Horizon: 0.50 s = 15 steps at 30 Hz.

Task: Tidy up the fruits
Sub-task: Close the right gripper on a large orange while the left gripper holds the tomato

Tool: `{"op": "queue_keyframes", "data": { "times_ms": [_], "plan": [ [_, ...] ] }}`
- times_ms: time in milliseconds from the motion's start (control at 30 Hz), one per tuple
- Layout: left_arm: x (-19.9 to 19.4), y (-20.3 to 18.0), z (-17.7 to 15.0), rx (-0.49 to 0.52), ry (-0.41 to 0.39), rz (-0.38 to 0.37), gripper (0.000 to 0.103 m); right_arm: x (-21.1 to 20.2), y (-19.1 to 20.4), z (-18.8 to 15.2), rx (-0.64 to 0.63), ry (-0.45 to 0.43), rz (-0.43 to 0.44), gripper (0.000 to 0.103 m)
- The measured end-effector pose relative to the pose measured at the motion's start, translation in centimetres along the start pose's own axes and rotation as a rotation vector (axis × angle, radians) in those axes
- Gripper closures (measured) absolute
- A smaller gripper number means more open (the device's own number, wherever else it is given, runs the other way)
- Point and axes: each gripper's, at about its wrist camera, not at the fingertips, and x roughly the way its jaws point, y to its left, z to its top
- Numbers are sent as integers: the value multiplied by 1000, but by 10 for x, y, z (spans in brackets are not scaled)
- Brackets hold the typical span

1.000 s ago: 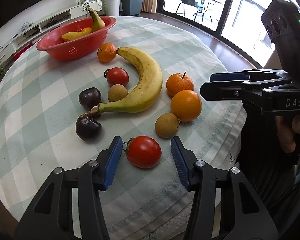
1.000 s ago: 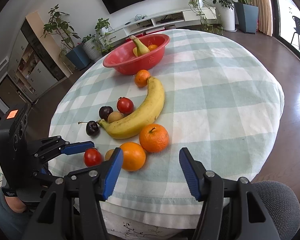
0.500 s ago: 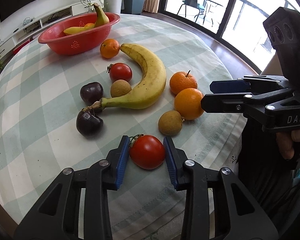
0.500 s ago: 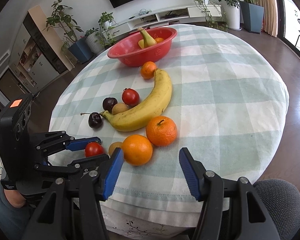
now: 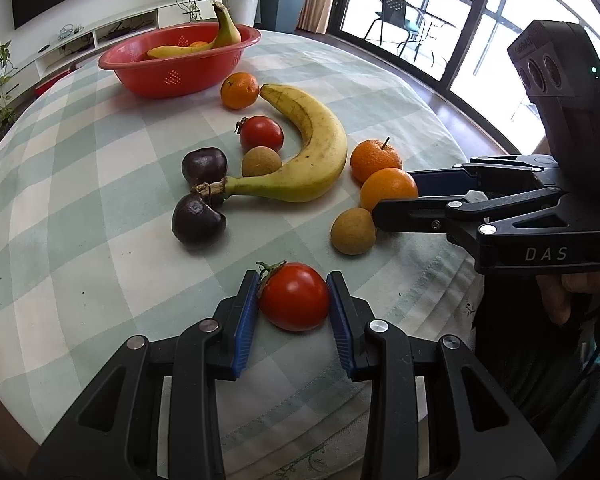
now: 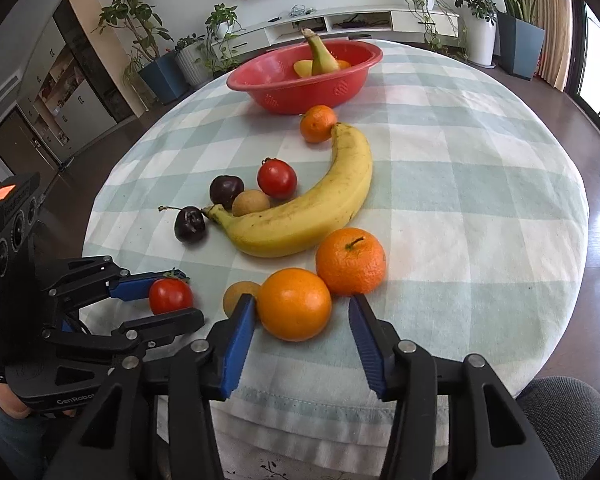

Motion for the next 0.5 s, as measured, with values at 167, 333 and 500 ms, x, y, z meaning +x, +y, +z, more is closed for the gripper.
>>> {"op": "queue_keyframes", "data": {
  "times_ms": [167, 333, 500],
  "plan": [
    [-1, 1, -1, -1, -2, 8, 71, 1, 0, 1, -4, 1, -5, 52],
    [-2, 1, -2, -7, -3, 5, 71, 3, -9, 2, 67, 32, 59, 55],
    [-2, 1, -1, -7, 0, 8, 71, 6, -13, 4, 102, 43, 93, 56]
  ]
}}
